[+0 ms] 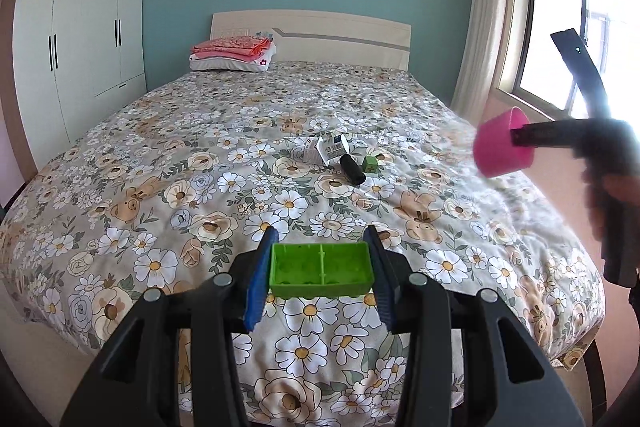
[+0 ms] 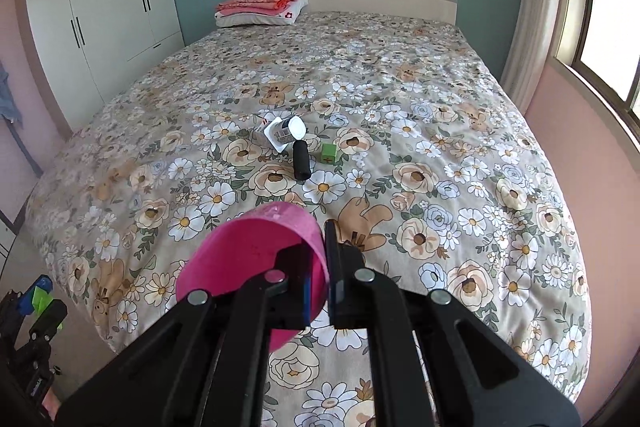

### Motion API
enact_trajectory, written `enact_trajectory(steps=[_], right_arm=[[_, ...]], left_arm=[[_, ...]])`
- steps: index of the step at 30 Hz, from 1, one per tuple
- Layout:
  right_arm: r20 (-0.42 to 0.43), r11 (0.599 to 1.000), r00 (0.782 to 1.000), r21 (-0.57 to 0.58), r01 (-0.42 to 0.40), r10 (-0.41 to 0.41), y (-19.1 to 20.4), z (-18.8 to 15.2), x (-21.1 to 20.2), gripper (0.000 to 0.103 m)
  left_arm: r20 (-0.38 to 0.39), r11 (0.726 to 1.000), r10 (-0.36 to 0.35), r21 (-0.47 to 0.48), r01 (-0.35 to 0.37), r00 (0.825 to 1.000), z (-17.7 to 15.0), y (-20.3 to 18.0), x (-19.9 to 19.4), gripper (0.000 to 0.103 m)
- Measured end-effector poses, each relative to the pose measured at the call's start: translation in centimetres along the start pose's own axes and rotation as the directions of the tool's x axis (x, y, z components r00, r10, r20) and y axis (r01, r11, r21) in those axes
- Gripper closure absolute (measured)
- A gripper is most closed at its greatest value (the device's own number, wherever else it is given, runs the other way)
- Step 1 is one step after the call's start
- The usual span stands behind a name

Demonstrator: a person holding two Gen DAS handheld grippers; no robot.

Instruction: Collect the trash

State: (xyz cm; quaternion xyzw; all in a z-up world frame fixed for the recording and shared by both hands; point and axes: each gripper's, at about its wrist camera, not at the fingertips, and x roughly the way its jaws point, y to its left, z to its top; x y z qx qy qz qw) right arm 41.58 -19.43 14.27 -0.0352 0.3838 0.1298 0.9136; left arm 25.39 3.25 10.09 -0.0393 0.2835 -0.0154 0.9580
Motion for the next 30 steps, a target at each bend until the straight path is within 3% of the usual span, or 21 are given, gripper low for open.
enact_trajectory(steps=[8,14,22,30], right_arm=[[0.104,0.999,0.994,-0.047,-0.015,0.02,1.5,-3.4,-9.9,0.096],[0.121,0.995,0.992,-0.094,-0.033,0.044,2.9,-8.0,-14.5,0.096],[0.093,0.981,0.994,-0.189,-0.035,0.053,5.6,-15.0,-16.8,0.096],[0.047,0.968,0.995,-0.242,-0.074,0.088,8.7,-21.5,-16.0,0.096]], left_arm=[[0.051,0.999,-0.013,0.03,0.012,0.999,0.0,-0.8,-4.9,0.057],[0.029,0.998,-0.043,0.048,0.041,0.999,-2.1,-1.3,-7.2,0.057],[0.002,0.994,-0.048,0.098,0.048,0.999,-6.5,-1.6,-9.6,0.057],[-0.075,0.99,-0.054,0.126,0.063,0.996,-11.1,-1.1,-9.4,0.057]])
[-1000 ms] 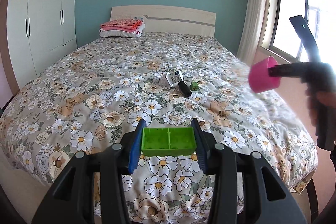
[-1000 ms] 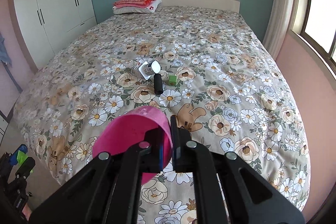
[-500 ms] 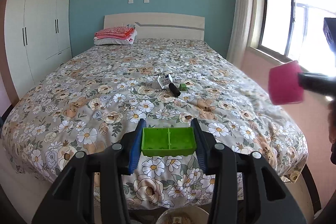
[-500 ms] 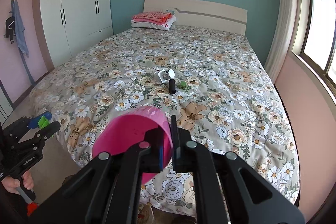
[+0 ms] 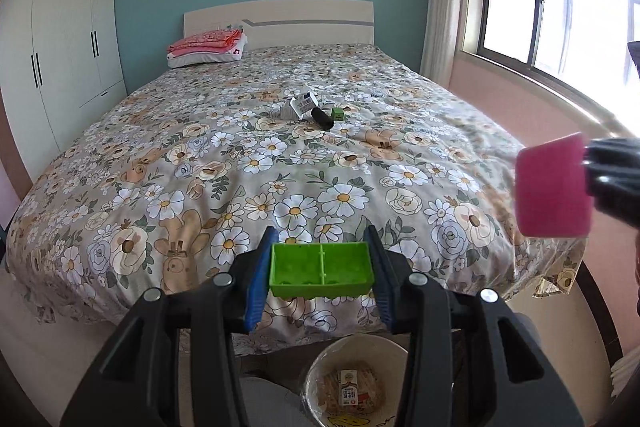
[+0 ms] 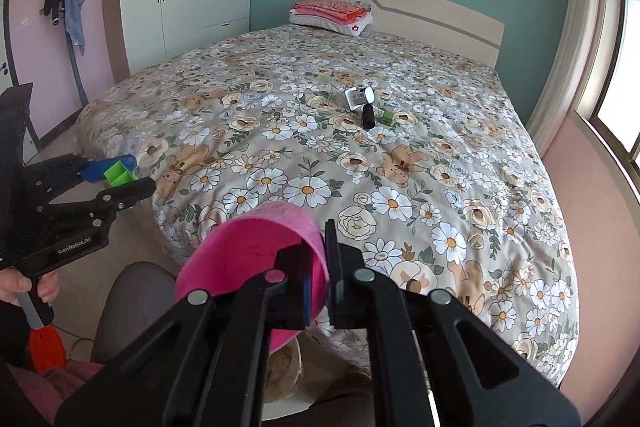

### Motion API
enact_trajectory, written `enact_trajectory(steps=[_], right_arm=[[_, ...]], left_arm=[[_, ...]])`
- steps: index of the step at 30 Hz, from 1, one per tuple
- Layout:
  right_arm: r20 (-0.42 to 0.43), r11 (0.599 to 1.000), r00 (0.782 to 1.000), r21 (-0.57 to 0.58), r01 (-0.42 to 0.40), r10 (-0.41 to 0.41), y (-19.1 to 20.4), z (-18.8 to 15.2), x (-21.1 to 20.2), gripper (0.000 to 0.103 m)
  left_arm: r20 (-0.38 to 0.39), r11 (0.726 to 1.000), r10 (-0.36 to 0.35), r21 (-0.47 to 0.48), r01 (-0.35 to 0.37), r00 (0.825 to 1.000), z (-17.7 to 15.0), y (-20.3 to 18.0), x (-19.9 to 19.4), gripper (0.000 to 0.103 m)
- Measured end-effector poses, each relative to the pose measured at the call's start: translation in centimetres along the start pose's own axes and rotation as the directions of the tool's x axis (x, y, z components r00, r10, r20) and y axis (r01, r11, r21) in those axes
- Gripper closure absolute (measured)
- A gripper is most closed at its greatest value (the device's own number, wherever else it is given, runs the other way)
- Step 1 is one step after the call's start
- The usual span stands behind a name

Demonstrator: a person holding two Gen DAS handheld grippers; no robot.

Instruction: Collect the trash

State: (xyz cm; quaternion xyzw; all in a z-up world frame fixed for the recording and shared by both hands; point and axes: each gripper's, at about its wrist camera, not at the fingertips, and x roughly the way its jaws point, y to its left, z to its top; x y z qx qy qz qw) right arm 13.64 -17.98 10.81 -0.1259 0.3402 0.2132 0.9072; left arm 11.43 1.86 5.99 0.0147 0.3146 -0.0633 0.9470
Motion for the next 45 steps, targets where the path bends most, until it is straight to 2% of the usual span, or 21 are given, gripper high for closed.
enact_trajectory(steps=[10,15,19,22,31,35,45], right_arm=[[-0.099,0.996,0.991,-0.003,-0.087,0.086,3.5,-5.5,3.3,0.096],[-0.173,0.992,0.977,0.024,-0.123,0.126,4.3,-8.2,5.9,0.096],[-0.234,0.99,0.962,0.045,-0.132,0.139,4.8,-10.7,8.6,0.096],[-0.287,0.991,0.948,0.049,-0.127,0.136,5.2,-12.7,10.8,0.096],[-0.457,0.982,0.869,0.109,-0.154,0.187,6.3,-19.1,17.9,0.096],[-0.516,0.977,0.831,0.139,-0.16,0.209,6.6,-21.4,20.8,0.096],[-0.634,0.96,0.724,0.23,-0.158,0.271,7.3,-26.0,27.6,0.096]], left_arm=[[-0.127,0.999,-0.032,0.018,0.035,0.991,-5.3,-0.5,2.9,0.057],[-0.205,0.998,-0.041,0.036,0.05,0.978,-8.2,-1.0,5.0,0.057],[-0.277,0.997,-0.049,0.04,0.062,0.96,-10.6,-1.3,7.0,0.057],[-0.335,0.997,-0.055,0.038,0.072,0.941,-12.5,-1.4,8.7,0.057],[-0.487,0.995,-0.071,0.033,0.099,0.87,-17.4,-2.0,13.8,0.057],[-0.541,0.994,-0.077,0.022,0.106,0.837,-19.3,-2.3,16.0,0.057],[-0.66,0.992,-0.123,-0.053,0.117,0.741,-22.3,-2.6,21.4,0.057]])
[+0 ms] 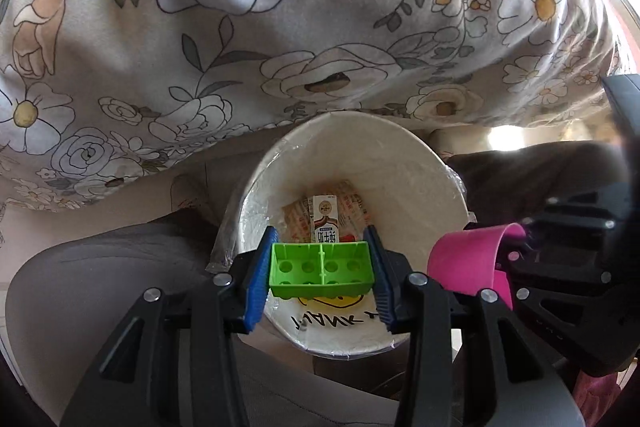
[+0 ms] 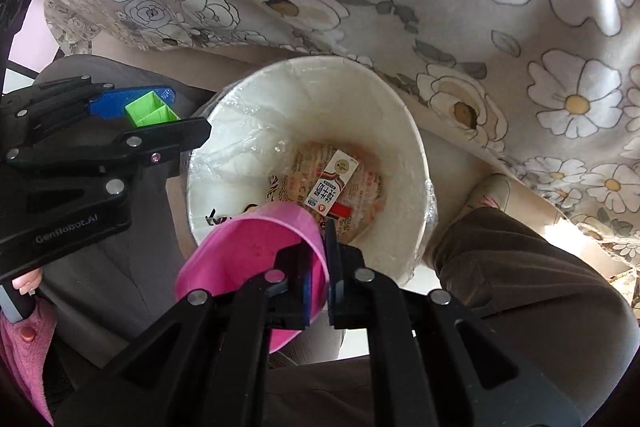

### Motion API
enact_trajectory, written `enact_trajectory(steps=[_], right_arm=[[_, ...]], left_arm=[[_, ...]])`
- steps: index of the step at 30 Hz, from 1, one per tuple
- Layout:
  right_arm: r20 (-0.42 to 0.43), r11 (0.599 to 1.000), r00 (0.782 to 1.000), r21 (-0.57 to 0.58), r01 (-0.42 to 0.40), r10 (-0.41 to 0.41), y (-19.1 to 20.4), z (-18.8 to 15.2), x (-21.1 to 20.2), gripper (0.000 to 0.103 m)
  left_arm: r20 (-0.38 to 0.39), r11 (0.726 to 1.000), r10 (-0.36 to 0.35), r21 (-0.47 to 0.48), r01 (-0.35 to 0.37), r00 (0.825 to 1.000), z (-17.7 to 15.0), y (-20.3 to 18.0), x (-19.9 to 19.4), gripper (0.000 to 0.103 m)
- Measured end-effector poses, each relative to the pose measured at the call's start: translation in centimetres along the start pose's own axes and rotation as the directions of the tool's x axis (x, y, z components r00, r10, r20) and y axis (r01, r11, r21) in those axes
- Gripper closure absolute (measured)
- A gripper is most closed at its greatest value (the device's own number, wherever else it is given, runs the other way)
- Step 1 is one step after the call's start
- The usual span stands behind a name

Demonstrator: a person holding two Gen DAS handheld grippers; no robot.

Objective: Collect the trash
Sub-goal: 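Open the right tool over the bin while the left tool releases the green block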

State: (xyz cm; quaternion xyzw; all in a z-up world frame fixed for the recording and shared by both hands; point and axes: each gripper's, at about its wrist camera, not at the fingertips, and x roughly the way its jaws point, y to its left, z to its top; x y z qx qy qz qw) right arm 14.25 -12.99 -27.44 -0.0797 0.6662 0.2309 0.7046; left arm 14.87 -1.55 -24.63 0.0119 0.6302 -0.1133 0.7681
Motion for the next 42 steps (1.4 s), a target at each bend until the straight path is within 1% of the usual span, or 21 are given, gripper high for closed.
enact_trajectory(steps=[3,7,12,14,17,18,20,22,25,34,36,37,40,41,42], right_arm=[[-0.036,1.0,0.999,0.018,-0.006,0.007,-0.3,0.4,1.7,0.096],[-0.079,0.998,0.996,0.051,-0.023,0.027,-1.0,0.8,3.8,0.096],[-0.135,0.993,0.988,0.107,-0.059,0.074,-1.8,1.6,6.0,0.096],[-0.133,0.995,0.99,0.091,-0.026,0.038,-1.9,2.0,6.8,0.096],[-0.137,0.996,0.991,0.083,0.018,-0.007,-2.3,2.3,7.9,0.096],[-0.138,0.996,0.99,0.091,0.025,-0.012,-2.5,2.3,8.3,0.096],[-0.144,0.994,0.99,0.11,0.01,0.006,-3.0,2.4,8.9,0.096],[-0.155,0.994,0.988,0.111,0.026,-0.009,-3.3,2.4,9.4,0.096],[-0.172,0.993,0.985,0.111,0.049,-0.029,-3.5,2.5,10.1,0.096],[-0.202,0.991,0.975,0.085,0.107,-0.088,-3.3,2.6,11.7,0.096],[-0.201,0.991,0.975,0.084,0.109,-0.09,-3.4,2.6,11.8,0.096],[-0.201,0.99,0.975,0.083,0.114,-0.095,-3.4,2.7,11.8,0.093],[-0.194,0.989,0.976,0.086,0.121,-0.102,-3.5,2.7,11.7,0.093],[-0.191,0.989,0.976,0.086,0.119,-0.101,-3.5,2.7,11.6,0.093],[-0.191,0.989,0.976,0.086,0.119,-0.101,-3.5,2.7,11.7,0.093]], left_arm=[[-0.042,1.0,-0.012,-0.016,0.012,0.999,0.4,0.1,1.7,0.057],[-0.077,0.999,-0.025,-0.022,0.023,0.997,0.8,0.2,3.5,0.057],[-0.119,0.998,-0.049,-0.036,0.045,0.992,1.3,0.0,5.9,0.057],[-0.13,0.998,-0.054,-0.042,0.049,0.99,1.4,0.2,6.7,0.057],[-0.15,0.998,-0.042,-0.052,0.034,0.988,1.6,0.4,7.9,0.057],[-0.159,0.998,-0.042,-0.062,0.032,0.986,1.6,0.8,8.3,0.057],[-0.179,0.995,-0.064,-0.087,0.049,0.982,1.7,1.1,9.0,0.057],[-0.19,0.994,-0.072,-0.099,0.054,0.979,1.8,1.3,9.5,0.057],[-0.201,0.994,-0.062,-0.098,0.043,0.978,1.8,1.2,10.0,0.057],[-0.234,0.993,-0.062,-0.112,0.037,0.97,2.0,1.0,11.0,0.057],[-0.237,0.992,-0.06,-0.123,0.032,0.97,1.9,1.2,11.2,0.057],[-0.238,0.991,-0.061,-0.128,0.031,0.969,1.9,1.2,11.3,0.057],[-0.237,0.992,-0.051,-0.122,0.022,0.97,1.8,1.1,11.4,0.056],[-0.236,0.993,-0.047,-0.115,0.021,0.971,1.8,0.9,11.4,0.056],[-0.236,0.994,-0.038,-0.107,0.013,0.971,1.8,0.8,11.3,0.051]])
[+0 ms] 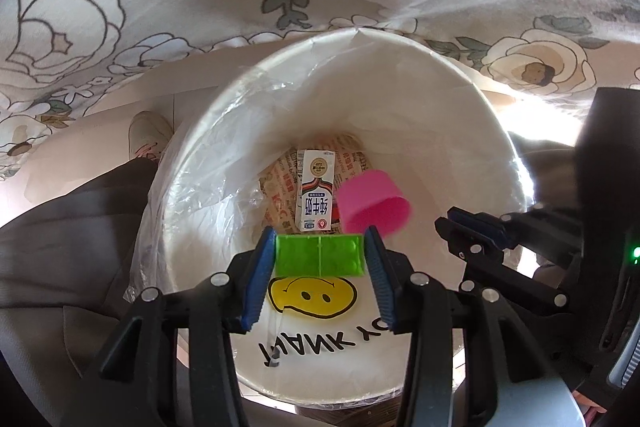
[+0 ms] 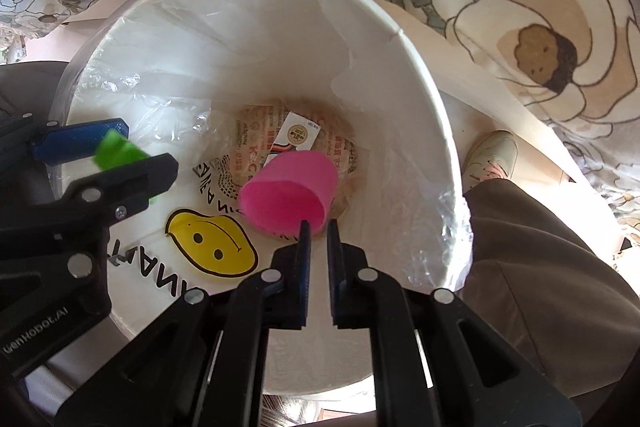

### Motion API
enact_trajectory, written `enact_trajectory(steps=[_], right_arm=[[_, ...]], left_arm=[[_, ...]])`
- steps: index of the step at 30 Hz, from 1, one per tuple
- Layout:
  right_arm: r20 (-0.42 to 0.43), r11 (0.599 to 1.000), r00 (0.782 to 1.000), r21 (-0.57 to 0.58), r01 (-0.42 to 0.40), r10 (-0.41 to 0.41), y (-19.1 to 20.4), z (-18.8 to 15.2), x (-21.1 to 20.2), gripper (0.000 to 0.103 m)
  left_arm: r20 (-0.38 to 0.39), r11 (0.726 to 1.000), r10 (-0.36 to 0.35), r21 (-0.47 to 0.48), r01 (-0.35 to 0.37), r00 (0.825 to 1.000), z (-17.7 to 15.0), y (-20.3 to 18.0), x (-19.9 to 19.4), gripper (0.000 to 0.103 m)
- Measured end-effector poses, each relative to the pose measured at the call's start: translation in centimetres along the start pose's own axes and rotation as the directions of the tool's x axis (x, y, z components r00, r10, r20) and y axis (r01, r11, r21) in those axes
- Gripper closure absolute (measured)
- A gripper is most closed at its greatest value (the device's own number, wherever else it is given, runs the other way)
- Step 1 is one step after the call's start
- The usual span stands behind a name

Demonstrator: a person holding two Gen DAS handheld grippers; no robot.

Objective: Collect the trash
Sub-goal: 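Open the right tool over the bin while the left tool releases the green block, then move both open tools back toward the items on the bed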

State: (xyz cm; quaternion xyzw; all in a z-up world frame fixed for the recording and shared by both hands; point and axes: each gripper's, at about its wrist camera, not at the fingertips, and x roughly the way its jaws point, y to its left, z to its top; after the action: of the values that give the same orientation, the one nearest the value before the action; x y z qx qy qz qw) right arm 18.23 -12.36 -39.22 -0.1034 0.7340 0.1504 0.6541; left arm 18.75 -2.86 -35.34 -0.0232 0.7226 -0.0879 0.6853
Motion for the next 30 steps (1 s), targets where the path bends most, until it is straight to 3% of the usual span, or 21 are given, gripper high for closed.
enact_trajectory(steps=[2,19,25,30], right_arm=[[-0.01,1.0,1.0,-0.002,0.008,-0.008,0.1,0.0,0.3,0.089],[0.01,1.0,1.0,-0.013,0.015,-0.015,0.5,-0.1,-0.7,0.089],[0.087,0.997,0.996,-0.07,0.02,-0.014,1.4,-1.1,-3.8,0.089],[0.16,0.992,0.987,-0.127,-0.012,0.033,1.7,-2.8,-9.1,0.089]], left_arm=[[0.006,1.0,0.012,0.007,-0.012,1.0,-0.1,-0.2,-0.1,0.044],[0.021,1.0,0.021,0.014,-0.022,1.0,-0.4,-0.2,-0.5,0.044],[0.093,0.997,0.021,0.067,-0.027,0.995,-1.3,-0.7,-3.5,0.044],[0.206,0.989,0.031,0.138,-0.06,0.978,-2.4,-1.2,-9.2,0.044]])
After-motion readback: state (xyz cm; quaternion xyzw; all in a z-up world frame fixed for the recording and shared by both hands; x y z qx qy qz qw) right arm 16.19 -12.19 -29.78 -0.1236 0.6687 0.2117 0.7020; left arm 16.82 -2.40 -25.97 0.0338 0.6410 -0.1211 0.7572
